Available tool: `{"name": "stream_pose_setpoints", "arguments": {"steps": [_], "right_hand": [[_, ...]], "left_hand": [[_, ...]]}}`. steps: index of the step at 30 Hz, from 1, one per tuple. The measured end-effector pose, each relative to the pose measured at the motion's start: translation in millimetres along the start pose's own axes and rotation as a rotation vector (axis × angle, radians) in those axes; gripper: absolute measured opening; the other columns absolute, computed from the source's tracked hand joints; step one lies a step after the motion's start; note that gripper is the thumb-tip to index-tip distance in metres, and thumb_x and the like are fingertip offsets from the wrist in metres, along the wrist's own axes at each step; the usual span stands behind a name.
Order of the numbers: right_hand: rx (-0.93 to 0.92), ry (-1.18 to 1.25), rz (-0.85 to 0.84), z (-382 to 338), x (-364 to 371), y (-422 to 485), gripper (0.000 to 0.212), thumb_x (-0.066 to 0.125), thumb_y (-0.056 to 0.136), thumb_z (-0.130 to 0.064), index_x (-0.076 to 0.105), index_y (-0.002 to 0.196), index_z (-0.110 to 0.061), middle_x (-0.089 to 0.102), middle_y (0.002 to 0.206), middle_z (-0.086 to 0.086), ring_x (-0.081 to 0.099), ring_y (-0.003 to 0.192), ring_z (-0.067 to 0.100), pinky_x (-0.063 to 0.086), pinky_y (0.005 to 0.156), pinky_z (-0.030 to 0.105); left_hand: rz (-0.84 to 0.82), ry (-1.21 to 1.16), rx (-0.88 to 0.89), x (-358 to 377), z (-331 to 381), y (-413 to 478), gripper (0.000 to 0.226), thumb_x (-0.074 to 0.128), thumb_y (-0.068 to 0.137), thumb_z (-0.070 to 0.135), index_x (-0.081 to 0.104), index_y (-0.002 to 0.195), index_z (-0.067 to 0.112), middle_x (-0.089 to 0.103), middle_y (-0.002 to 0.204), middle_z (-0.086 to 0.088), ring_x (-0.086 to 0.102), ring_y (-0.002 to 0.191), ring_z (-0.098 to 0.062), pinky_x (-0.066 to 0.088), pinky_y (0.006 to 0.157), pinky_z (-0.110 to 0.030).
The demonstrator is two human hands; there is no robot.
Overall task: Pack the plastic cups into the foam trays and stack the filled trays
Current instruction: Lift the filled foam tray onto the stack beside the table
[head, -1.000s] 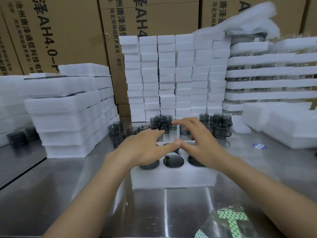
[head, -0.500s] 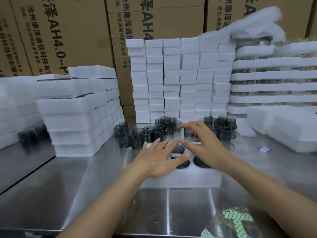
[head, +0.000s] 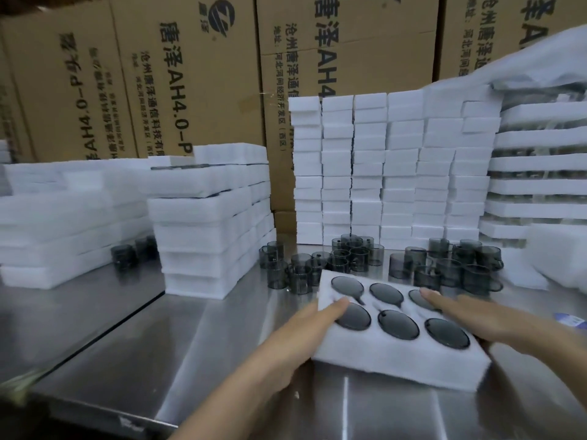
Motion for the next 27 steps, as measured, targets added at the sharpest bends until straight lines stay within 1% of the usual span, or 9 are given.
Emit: {"name": "stream_pose_setpoints", "arguments": {"steps": [2, 4, 7, 11, 14, 17, 20, 23, 27], "right_hand": [[-0.040, 0.272, -0.002, -5, 0, 4, 0.105, 0.040, 0.069, -0.103, 0.080, 0.108, -0.015, 0.077, 0.102, 0.002, 0.073, 0.091, 0.022, 0.054, 0.087, 0.034], [-0.104, 0.643, 0.038, -17, -7, 7, 0.080, 0.048, 0.076, -0.095, 0.083, 0.111, -0.032, 0.081, 0.110, -0.001, 0.079, 0.097, 0.023, 0.062, 0.088, 0.042], [-0.187, 0.874, 0.129, -24, -25, 14, 0.077, 0.054, 0.073, -0.097, 0.082, 0.092, -0.027, 0.079, 0.086, -0.001, 0.077, 0.069, 0.019, 0.057, 0.058, 0.033], [-0.195, 0.598, 0.064, -19, -10, 18, 0.083, 0.054, 0.075, -0.097, 0.077, 0.085, -0.018, 0.067, 0.075, 0.014, 0.063, 0.061, 0.022, 0.045, 0.049, 0.026], [-0.189, 0.345, 0.012, -13, 13, 16, 0.069, 0.053, 0.086, -0.075, 0.076, 0.095, -0.010, 0.072, 0.073, 0.007, 0.065, 0.063, 0.017, 0.046, 0.054, 0.024], [-0.319, 0.148, -0.007, -21, 23, 13, 0.037, 0.066, 0.097, -0.046, 0.076, 0.090, -0.011, 0.070, 0.072, 0.002, 0.062, 0.064, 0.011, 0.048, 0.063, 0.019], [-0.351, 0.150, -0.030, -23, 25, 13, 0.030, 0.065, 0.104, -0.035, 0.074, 0.089, -0.011, 0.068, 0.072, 0.001, 0.060, 0.064, 0.011, 0.047, 0.068, 0.023], [-0.369, 0.143, -0.026, -20, 24, 19, 0.028, 0.067, 0.102, -0.034, 0.075, 0.089, -0.011, 0.070, 0.074, 0.003, 0.061, 0.066, 0.012, 0.048, 0.070, 0.025], [-0.388, 0.122, -0.028, -17, 22, 25, 0.026, 0.067, 0.101, -0.037, 0.077, 0.090, -0.015, 0.073, 0.074, 0.003, 0.063, 0.064, 0.010, 0.050, 0.067, 0.022]], "left_hand": [[0.076, -0.257, -0.024, -4, 13, -1, 0.046, 0.081, 0.089, 0.047, 0.060, 0.130, 0.037, 0.077, 0.123, 0.002, 0.081, 0.099, -0.027, 0.065, 0.081, -0.059], [0.110, -0.397, -0.053, -12, 35, -2, 0.052, 0.084, 0.090, 0.033, 0.056, 0.134, 0.029, 0.074, 0.127, -0.009, 0.080, 0.099, -0.037, 0.064, 0.068, -0.064], [0.101, -0.514, 0.017, -30, 92, -6, 0.039, 0.080, 0.089, 0.025, 0.070, 0.126, 0.017, 0.077, 0.115, -0.019, 0.077, 0.093, -0.038, 0.065, 0.061, -0.058], [0.229, -0.604, 0.278, -83, 192, -21, 0.059, 0.089, 0.065, 0.016, 0.072, 0.121, 0.013, 0.070, 0.126, -0.021, 0.074, 0.106, -0.043, 0.067, 0.072, -0.054], [0.408, -0.691, 0.443, -138, 252, -30, 0.051, 0.081, 0.089, 0.025, 0.060, 0.134, 0.015, 0.069, 0.127, -0.021, 0.076, 0.102, -0.041, 0.067, 0.071, -0.049], [0.651, -0.788, 0.503, -189, 272, -29, 0.055, 0.081, 0.091, 0.027, 0.053, 0.137, 0.019, 0.070, 0.121, -0.016, 0.078, 0.094, -0.036, 0.067, 0.063, -0.050], [0.810, -0.837, 0.484, -225, 270, -19, 0.053, 0.082, 0.090, 0.021, 0.047, 0.129, 0.016, 0.068, 0.106, -0.014, 0.076, 0.078, -0.031, 0.064, 0.050, -0.046], [0.793, -0.792, 0.403, -249, 259, 1, 0.035, 0.076, 0.097, 0.027, 0.051, 0.116, 0.013, 0.064, 0.103, -0.013, 0.072, 0.079, -0.031, 0.061, 0.043, -0.049], [0.823, -0.699, 0.335, -274, 251, 22, 0.045, 0.067, 0.104, 0.037, 0.052, 0.141, 0.016, 0.066, 0.113, -0.011, 0.071, 0.090, -0.032, 0.065, 0.062, -0.059]]}}
Point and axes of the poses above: each hand's wrist, its own y-axis towards the middle knuckle, its own x-axis out of the palm, z = x × y, the point moved 7 cm from there along y, towards the middle knuckle
